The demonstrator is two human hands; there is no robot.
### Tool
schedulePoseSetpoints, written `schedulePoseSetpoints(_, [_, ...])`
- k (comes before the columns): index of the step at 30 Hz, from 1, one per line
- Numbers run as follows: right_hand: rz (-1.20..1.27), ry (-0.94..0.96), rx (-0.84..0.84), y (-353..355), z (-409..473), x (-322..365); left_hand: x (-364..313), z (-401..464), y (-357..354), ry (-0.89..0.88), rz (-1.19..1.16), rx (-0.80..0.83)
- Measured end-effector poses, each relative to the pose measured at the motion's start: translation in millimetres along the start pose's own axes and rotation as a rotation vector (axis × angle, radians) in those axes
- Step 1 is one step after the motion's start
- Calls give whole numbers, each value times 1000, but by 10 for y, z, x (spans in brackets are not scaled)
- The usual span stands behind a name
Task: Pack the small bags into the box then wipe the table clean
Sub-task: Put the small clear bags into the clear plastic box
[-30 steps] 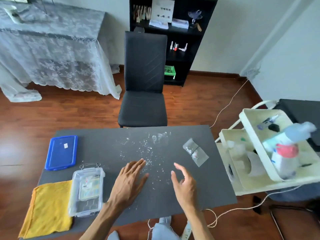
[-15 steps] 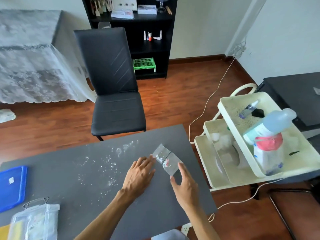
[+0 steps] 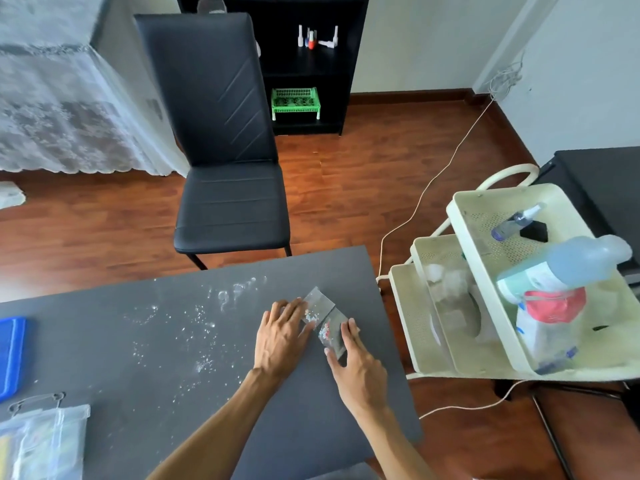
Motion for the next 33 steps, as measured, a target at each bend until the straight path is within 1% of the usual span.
schedulePoseSetpoints(4, [14,11,-125,121,48,-25,33,47,-82,45,-52,-23])
schedulePoseSetpoints(7, [42,65,-215,211,85,-27,38,42,-61,65,-115,-75])
schedulePoseSetpoints(10, [53,122,-232,243,124,-40,27,6,-6,115,-167,-107])
schedulePoseSetpoints(16, [74,211,-266,244,184,-87,81,-146,40,310,-312,-93])
schedulePoseSetpoints(18, [70,262,-304,246,175,-91,93,-197,33,335,-330,-95])
schedulePoseSetpoints(20, [68,301,-330,245,165,-88,69,-222,39,257,-250,-112])
schedulePoseSetpoints(24, [63,311,-319,197,154,-125,-45,-277,36,-170,-15,-117])
schedulePoseSetpoints(25, [53,304,-307,185,150,-139,-36,-293,38,-229,20,-111])
schedulePoseSetpoints(27, [30,288,-275,162,131,-158,21,-306,34,-256,69,-73])
schedulePoseSetpoints(30, [11,285,-245,151,101,-168,90,-285,32,-212,91,-29])
schedulePoseSetpoints(33, [2,273,-259,172,83,-175,53,-238,49,-154,90,-45])
Point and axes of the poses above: each hand's wrist, its own z-axis towards the middle knuckle, its own y-axis out of the back of the hand, x = y × z, the point moved 6 cm from there along z, towards the middle knuckle
